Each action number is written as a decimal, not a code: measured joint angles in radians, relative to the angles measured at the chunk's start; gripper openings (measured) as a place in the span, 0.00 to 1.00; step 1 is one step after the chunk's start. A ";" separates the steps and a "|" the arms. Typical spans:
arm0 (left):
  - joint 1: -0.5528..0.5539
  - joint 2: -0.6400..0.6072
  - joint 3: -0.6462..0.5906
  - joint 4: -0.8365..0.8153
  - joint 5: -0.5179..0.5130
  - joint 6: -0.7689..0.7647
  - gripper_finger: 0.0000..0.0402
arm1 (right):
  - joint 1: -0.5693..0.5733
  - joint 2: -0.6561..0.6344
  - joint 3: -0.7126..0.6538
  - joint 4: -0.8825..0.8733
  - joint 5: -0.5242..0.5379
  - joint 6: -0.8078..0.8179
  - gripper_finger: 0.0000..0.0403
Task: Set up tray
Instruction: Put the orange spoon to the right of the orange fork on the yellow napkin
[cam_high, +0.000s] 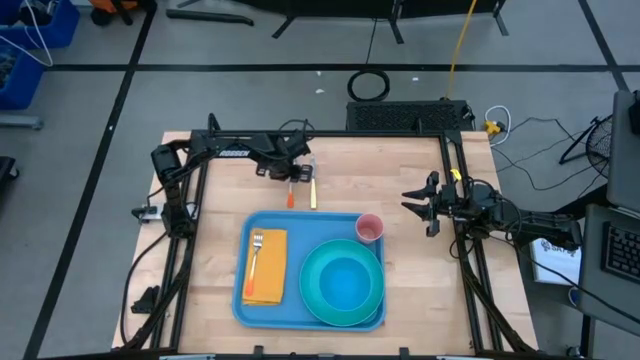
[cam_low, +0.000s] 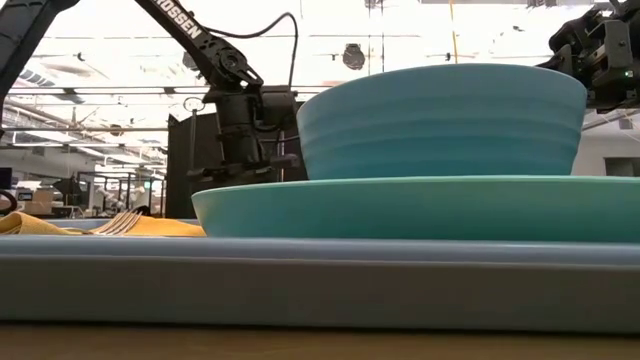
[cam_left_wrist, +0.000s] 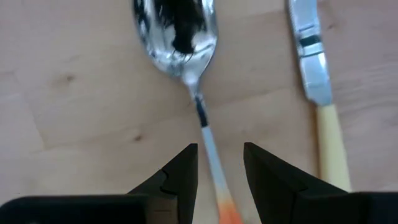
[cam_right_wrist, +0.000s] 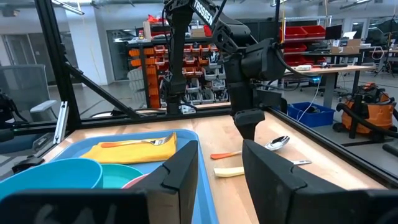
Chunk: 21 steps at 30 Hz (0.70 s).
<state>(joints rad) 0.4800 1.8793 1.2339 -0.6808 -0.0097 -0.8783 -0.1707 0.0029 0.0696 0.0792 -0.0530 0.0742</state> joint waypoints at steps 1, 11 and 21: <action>0.000 0.000 0.000 0.007 -0.004 0.000 0.33 | 0.000 0.000 0.000 0.000 0.000 0.000 0.29; 0.000 0.037 -0.001 0.003 -0.017 -0.016 0.33 | 0.000 0.000 0.000 0.005 -0.001 0.004 0.29; 0.000 0.093 0.004 0.006 0.006 0.043 0.33 | 0.000 0.000 0.000 0.014 -0.003 0.011 0.29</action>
<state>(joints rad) 0.4797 1.9720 1.2378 -0.6753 -0.0041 -0.8349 -0.1703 0.0029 0.0696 0.0937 -0.0563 0.0853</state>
